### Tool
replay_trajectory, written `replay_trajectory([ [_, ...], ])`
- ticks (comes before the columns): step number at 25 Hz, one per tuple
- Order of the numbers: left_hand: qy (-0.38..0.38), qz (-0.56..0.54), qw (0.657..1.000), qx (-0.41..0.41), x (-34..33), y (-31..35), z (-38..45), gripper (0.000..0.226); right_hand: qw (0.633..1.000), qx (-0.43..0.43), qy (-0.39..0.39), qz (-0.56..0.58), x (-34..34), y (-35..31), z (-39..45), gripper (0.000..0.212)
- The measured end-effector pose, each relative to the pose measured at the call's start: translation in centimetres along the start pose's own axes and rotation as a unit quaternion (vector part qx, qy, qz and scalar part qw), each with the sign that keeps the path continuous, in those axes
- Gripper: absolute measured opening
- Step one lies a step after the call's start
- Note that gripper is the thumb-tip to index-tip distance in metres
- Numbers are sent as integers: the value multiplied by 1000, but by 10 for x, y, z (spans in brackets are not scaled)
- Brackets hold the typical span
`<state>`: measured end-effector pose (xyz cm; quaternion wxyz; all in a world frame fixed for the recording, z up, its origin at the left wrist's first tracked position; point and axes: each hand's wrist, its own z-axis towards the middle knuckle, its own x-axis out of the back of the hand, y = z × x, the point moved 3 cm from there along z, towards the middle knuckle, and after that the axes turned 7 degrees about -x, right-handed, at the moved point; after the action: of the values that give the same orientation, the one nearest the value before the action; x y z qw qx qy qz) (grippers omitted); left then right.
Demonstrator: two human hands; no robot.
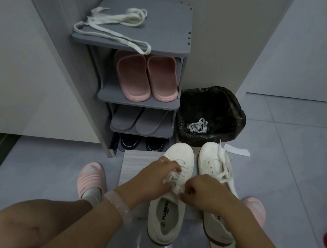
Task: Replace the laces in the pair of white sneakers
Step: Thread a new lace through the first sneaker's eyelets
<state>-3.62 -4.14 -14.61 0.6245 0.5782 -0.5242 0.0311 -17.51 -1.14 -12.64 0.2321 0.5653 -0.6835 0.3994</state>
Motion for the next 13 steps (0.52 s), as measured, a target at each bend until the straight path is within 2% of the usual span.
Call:
replay_trajectory([
  [1,5,47,999,-23,-2,2,1,33,1000,-14,-22,-13,-4,2,-1,27],
  [3,20,134,990,-44,-5,4,4,23,997,-43,-51,32,-8,6,-2,34],
  [5,34,165,985,-42,-7,4,6,19,991,-71,-78,85,-10,8,-4,34],
  [7,31,119,992,-12,-7,4,7,18,992,-73,-85,62,-11,8,-5,28],
  [10,-29,45,998,15,-8,2,6,17,997,-66,-37,14,-16,6,-2,17],
  [12,-65,-11,998,1,-10,3,3,19,996,-61,24,66,-12,2,1,11],
  [13,-79,-34,996,-16,-11,6,2,24,986,-73,51,142,-9,2,3,10],
])
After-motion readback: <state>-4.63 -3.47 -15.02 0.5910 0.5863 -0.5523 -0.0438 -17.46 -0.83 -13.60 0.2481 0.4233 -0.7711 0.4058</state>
